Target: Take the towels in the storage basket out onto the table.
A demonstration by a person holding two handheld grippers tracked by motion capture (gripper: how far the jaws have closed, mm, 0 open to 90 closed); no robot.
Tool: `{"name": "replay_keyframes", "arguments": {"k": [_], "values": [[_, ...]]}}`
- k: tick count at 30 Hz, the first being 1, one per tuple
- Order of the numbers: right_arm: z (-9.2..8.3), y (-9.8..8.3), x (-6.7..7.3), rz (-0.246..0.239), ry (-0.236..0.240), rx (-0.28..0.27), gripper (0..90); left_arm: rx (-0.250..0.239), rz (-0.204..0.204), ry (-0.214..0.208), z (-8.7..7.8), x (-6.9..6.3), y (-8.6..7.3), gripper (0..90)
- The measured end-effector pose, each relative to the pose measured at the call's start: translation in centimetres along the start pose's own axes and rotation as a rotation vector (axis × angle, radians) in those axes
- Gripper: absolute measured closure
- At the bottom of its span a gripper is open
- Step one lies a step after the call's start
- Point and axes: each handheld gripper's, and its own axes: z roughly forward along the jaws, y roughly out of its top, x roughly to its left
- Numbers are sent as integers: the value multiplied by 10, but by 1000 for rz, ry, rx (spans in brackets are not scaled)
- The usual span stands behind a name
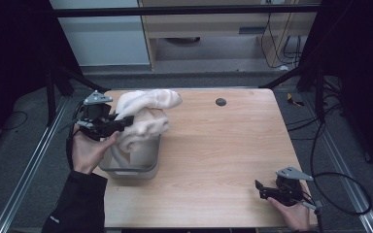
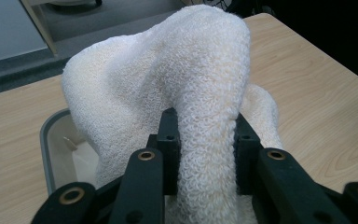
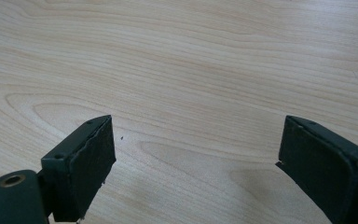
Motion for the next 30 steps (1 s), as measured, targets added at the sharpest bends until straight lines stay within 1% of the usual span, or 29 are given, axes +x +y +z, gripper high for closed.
{"name": "replay_keyframes", "arguments": {"k": [1,5,10,11,17,18,22,24,28,29,30], "values": [[0,0,0,-7,-6,-2,106,2,8,-2,0,-1,1,709],[0,0,-1,-2,-4,-6,106,-2,14,-10,-1,-6,4,709],[0,0,-1,-3,-4,-6,106,-5,33,-25,-3,-14,8,709],[0,0,-1,-4,-4,-7,106,-8,32,-31,-3,-16,9,709],[-1,0,-1,-3,-4,-8,106,-9,66,-56,-2,-30,15,709],[-1,0,-1,-7,-4,-9,106,-11,66,-58,-1,-31,16,709],[-1,0,-1,0,-1,-7,106,-6,86,-72,2,-40,19,709],[-1,0,-2,-9,-5,-10,106,-6,93,-80,3,-45,21,709],[-1,0,-2,-9,-5,-10,106,3,110,-98,6,-54,24,709],[-1,0,-2,-9,-4,-9,106,6,117,-97,7,-56,24,709],[-1,0,-2,-12,-7,-11,106,3,116,-105,8,-59,25,709]]}}
